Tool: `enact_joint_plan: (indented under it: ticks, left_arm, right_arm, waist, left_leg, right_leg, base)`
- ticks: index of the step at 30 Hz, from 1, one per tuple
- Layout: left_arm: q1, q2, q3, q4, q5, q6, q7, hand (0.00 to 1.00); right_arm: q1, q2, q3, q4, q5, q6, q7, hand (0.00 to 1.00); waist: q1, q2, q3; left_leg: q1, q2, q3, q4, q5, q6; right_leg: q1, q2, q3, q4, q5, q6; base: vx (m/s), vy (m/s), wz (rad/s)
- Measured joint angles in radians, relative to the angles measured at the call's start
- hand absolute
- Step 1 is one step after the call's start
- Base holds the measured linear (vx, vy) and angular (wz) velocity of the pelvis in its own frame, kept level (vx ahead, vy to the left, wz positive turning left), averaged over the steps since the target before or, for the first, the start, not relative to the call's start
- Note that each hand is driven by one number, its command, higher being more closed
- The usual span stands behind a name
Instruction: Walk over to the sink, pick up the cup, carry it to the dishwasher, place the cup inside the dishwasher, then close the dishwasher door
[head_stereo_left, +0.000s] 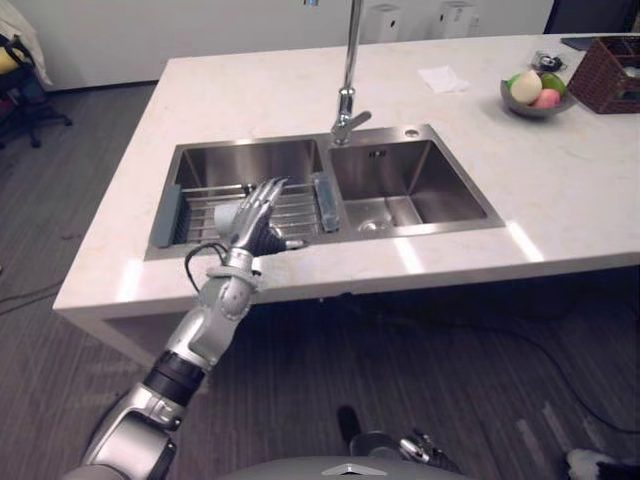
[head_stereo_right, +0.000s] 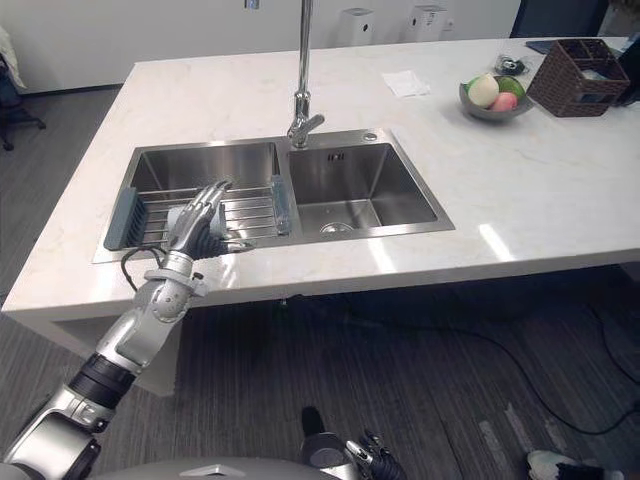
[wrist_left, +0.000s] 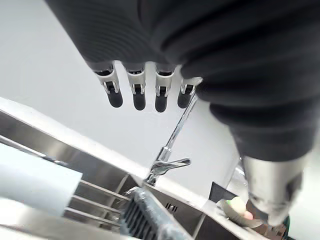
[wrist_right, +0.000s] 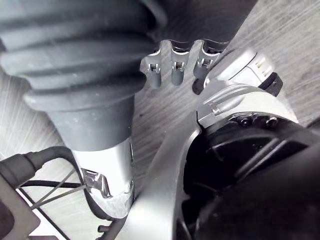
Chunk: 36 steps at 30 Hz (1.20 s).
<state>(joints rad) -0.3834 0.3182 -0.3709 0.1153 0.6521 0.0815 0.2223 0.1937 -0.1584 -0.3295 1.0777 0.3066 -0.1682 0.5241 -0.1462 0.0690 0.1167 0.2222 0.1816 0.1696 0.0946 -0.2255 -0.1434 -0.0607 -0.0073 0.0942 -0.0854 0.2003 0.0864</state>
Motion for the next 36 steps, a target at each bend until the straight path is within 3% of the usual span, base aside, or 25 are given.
enact_joint_plan:
  ticks: [1,3,5,7,11,17,26,36]
  left_arm:
    - [-0.009,0.018,0.001,0.014,0.021,0.012,-0.021,0.00]
    - [-0.026,0.048,-0.002,0.026,0.043,0.033,-0.062,0.00]
    - [-0.069,0.078,-0.005,0.045,0.052,0.046,-0.100,0.00]
    - [-0.143,0.103,-0.021,0.090,0.057,0.070,-0.145,0.00]
    - [-0.222,0.105,-0.033,0.144,0.056,0.072,-0.181,0.00]
    - [-0.258,0.120,-0.034,0.179,0.047,0.075,-0.196,0.00]
    - [-0.282,0.138,-0.033,0.294,0.059,0.141,-0.251,0.00]
    - [-0.294,0.135,0.092,0.474,0.118,0.208,-0.197,0.00]
  right_arm:
    - [0.000,0.003,0.002,-0.002,0.000,0.005,0.002,0.00]
    - [0.006,0.001,0.002,-0.009,0.000,0.019,0.003,0.00]
    - [0.005,0.000,0.002,-0.013,0.000,0.024,0.006,0.00]
    - [0.005,-0.001,0.005,-0.025,-0.002,0.024,0.023,0.00]
    - [0.004,-0.006,0.005,-0.041,-0.003,0.023,0.033,0.00]
    - [0.004,-0.004,0.002,-0.039,-0.013,0.019,0.034,0.00]
    - [0.004,-0.009,-0.049,-0.038,-0.068,0.034,0.039,0.00]
    - [0.016,-0.007,-0.085,-0.040,-0.070,0.045,0.041,0.00]
  waist:
    - [0.001,-0.015,0.009]
    - [0.000,-0.019,0.007]
    - [-0.002,-0.014,0.008]
    - [-0.023,-0.003,0.012]
    - [-0.051,0.024,0.017]
    - [-0.070,0.031,0.018]
    - [-0.085,0.049,0.033]
    - [-0.100,0.066,0.059]
  left_leg:
    - [-0.005,-0.016,0.004,0.010,-0.002,0.009]
    - [-0.005,-0.033,0.013,0.010,-0.005,0.023]
    - [-0.006,-0.044,0.019,0.007,-0.005,0.023]
    - [-0.006,-0.045,0.016,0.005,-0.008,0.018]
    - [-0.003,-0.039,0.009,-0.004,-0.003,0.013]
    - [0.021,-0.028,0.030,-0.030,0.006,0.012]
    - [0.045,-0.030,0.075,-0.039,0.003,0.005]
    - [0.042,-0.022,0.101,-0.044,0.003,-0.004]
  right_leg:
    - [0.000,-0.018,0.001,-0.005,0.010,0.007]
    - [-0.003,-0.037,-0.001,-0.005,0.012,0.004]
    - [-0.010,-0.051,-0.019,-0.005,0.011,0.005]
    - [-0.010,-0.056,-0.040,-0.005,0.011,0.005]
    - [-0.010,-0.055,-0.057,-0.005,0.014,0.005]
    - [-0.009,-0.036,-0.053,0.001,0.017,0.018]
    - [-0.014,-0.026,-0.021,-0.005,0.014,0.019]
    - [-0.030,-0.015,-0.008,-0.005,0.016,0.007]
  base:
    - [-0.23,0.061,-0.03]
    - [-0.17,0.039,-0.09]
    - [-0.07,0.014,-0.11]
    - [0.00,0.000,0.00]
    - [0.03,-0.004,0.02]
    - [0.05,0.003,-0.07]
    - [-0.02,-0.022,-0.12]
    - [-0.05,-0.047,-0.06]
